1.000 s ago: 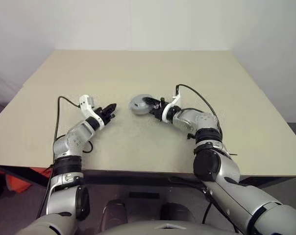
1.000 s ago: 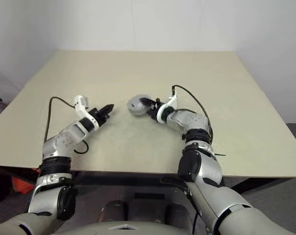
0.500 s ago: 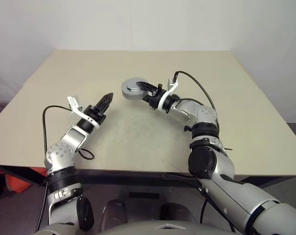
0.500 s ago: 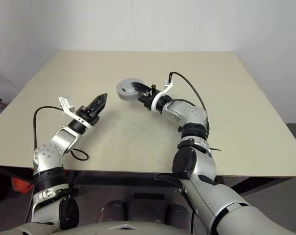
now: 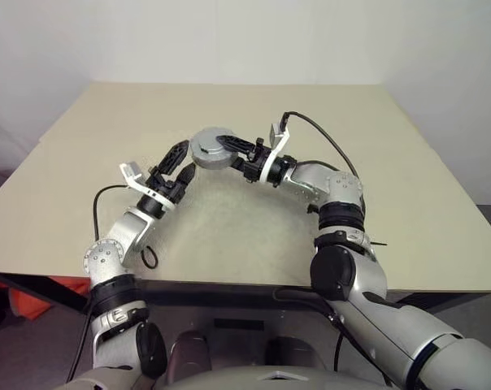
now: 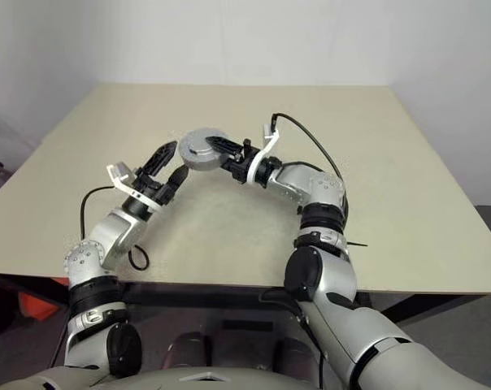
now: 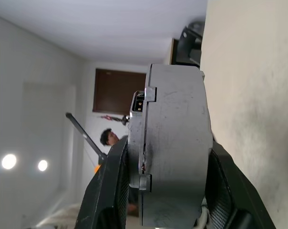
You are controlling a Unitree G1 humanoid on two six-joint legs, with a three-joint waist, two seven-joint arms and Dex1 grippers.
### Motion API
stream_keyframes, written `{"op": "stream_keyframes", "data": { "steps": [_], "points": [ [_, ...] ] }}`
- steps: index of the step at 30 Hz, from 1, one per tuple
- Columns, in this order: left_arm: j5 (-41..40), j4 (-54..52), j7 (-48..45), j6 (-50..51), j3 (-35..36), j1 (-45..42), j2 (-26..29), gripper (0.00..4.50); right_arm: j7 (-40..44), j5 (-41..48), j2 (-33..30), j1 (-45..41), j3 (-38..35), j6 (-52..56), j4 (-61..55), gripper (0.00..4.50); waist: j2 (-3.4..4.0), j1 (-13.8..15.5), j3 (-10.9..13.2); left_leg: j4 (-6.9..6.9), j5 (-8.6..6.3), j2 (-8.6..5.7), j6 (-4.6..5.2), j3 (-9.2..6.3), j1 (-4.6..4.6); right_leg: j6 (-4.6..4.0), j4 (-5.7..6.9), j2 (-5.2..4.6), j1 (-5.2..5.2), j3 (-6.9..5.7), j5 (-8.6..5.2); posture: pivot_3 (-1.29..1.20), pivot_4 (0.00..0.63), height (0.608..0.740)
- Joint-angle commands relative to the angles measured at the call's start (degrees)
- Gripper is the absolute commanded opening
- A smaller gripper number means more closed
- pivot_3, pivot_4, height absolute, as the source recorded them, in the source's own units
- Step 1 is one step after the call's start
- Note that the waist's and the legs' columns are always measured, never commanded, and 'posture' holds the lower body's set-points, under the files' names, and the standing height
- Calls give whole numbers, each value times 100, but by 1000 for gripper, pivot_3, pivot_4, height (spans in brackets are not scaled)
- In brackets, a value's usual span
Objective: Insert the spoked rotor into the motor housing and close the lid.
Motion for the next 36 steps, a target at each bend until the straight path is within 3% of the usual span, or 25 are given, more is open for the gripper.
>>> {"op": "stream_keyframes", "data": {
  "steps": [1, 10, 17, 25, 32, 36],
  "points": [
    [-240, 200, -17, -21, -115, -238, 20, 4493, -14, 354, 82, -2, 63, 133, -413, 2061, 0, 3, 0, 2, 0, 0, 0, 0, 1, 3, 0, 0, 0, 0, 2, 0, 0, 740],
    [234, 429, -261, -198, -485, -321, 62, 4493, -90, 390, 99, 86, 167, 35, -581, 2061, -1, 8, 1, 16, 0, -1, 0, -2, -6, 19, 0, -1, 0, 2, 11, 0, 0, 740],
    [265, 421, -308, -246, -513, -271, 28, 2324, -103, 421, 97, 100, 206, -31, -605, 2061, -1, 11, 1, 20, 0, -1, 0, -2, -11, 20, 1, -1, -1, 2, 12, 0, 0, 740],
    [329, 496, -205, -245, -531, -263, 53, 2294, 64, 379, 67, 152, 371, -157, -673, 2061, -1, 10, 1, 29, 0, 0, 0, -3, -16, 22, 4, -1, 0, 2, 14, 0, 0, 740],
    [595, 515, -156, -534, -479, -271, 75, 2294, 32, -257, 1, 256, 803, -1087, -785, 4334, -1, 10, 1, 38, 0, 0, 0, -4, -26, 25, 6, -2, 0, 2, 17, 0, 0, 740],
    [982, 535, -154, -954, -436, -275, 108, 2294, -35, -649, -26, 293, 992, -1729, -691, 4334, -1, 9, 1, 41, 0, 1, -1, -6, -26, 28, 6, -2, 0, 1, 19, 0, 0, 740]
  ]
}}
